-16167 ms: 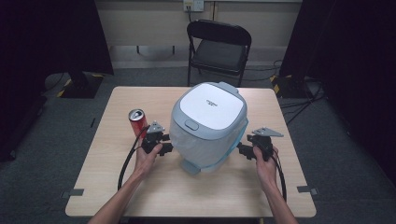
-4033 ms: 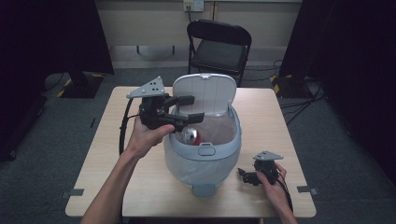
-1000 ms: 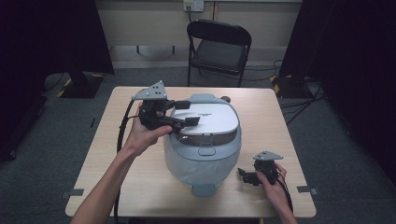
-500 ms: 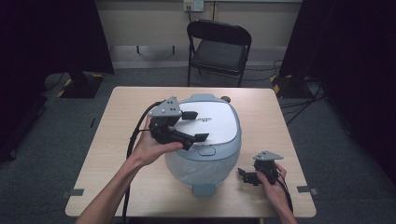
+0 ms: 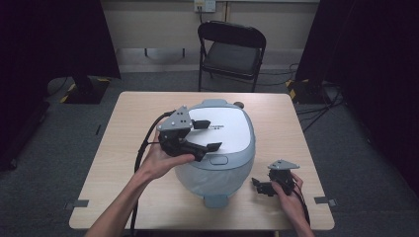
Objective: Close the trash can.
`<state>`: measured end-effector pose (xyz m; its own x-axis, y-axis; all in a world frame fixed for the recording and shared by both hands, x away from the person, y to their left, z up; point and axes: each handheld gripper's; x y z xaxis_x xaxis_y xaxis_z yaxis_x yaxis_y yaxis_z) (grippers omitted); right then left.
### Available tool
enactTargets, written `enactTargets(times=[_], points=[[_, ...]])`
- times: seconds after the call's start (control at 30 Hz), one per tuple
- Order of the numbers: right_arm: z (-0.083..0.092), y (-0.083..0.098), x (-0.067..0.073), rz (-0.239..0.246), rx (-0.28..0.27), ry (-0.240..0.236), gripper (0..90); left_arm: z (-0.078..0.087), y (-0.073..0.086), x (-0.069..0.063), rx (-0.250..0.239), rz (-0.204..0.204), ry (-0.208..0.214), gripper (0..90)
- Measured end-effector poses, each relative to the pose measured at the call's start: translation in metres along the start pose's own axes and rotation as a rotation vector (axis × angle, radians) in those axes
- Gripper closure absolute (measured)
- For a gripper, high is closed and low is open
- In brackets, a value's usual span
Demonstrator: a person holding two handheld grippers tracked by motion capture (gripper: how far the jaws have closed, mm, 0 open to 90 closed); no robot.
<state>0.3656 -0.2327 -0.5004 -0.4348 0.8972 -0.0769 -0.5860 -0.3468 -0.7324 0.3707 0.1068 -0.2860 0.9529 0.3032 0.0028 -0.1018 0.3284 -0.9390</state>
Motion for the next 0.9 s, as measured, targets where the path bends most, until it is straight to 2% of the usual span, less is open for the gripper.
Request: enactTargets(times=[0.1, 0.27, 0.33, 0.4, 0.47, 0.53, 0.6, 0.63, 0.67, 0.73, 0.9], points=[[0.0, 0.0, 0.0, 0.0, 0.0, 0.0, 11.1, 0.002, -0.001, 0.008, -0.01, 0.046, 0.021, 25.3], [0.0, 0.0, 0.0, 0.0, 0.0, 0.0, 11.1, 0.009, 0.0, 0.014, -0.012, 0.052, -0.008, 19.3], [0.0, 0.0, 0.0, 0.0, 0.0, 0.0, 11.2, 0.016, 0.001, 0.016, -0.037, 0.064, -0.007, 19.4], [0.0, 0.0, 0.0, 0.0, 0.0, 0.0, 11.1, 0.026, 0.002, 0.021, -0.059, 0.075, -0.024, 20.0], [0.0, 0.0, 0.0, 0.0, 0.0, 0.0, 11.1, 0.039, 0.004, 0.031, -0.076, 0.102, -0.081, 21.6], [0.0, 0.0, 0.0, 0.0, 0.0, 0.0, 11.1, 0.043, 0.006, 0.035, -0.081, 0.117, -0.089, 21.6], [0.0, 0.0, 0.0, 0.0, 0.0, 0.0, 11.2, 0.052, 0.009, 0.04, -0.086, 0.125, -0.117, 21.6], [0.0, 0.0, 0.0, -0.001, 0.0, 0.0, 11.2, 0.062, 0.013, 0.044, -0.102, 0.142, -0.141, 21.4], [0.0, 0.0, 0.0, -0.001, 0.0, 0.0, 11.2, 0.062, 0.013, 0.044, -0.102, 0.142, -0.141, 21.0], [0.0, 0.0, 0.0, 0.0, 0.0, 0.0, 11.2, 0.07, 0.017, 0.046, -0.117, 0.156, -0.175, 20.9], [0.0, 0.0, 0.0, 0.0, 0.0, 0.0, 11.1, 0.086, 0.03, 0.05, -0.135, 0.169, -0.22, 19.9]])
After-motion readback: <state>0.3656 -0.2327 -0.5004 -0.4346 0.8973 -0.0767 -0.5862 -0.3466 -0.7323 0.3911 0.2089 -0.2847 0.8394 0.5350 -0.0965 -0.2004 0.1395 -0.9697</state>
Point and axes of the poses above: each handheld gripper's, and its own axes: z roughly backward along the jaws, y roughly out of its underside, x roughly to its left, and after that the axes turned 6 degrees about y, right-handed
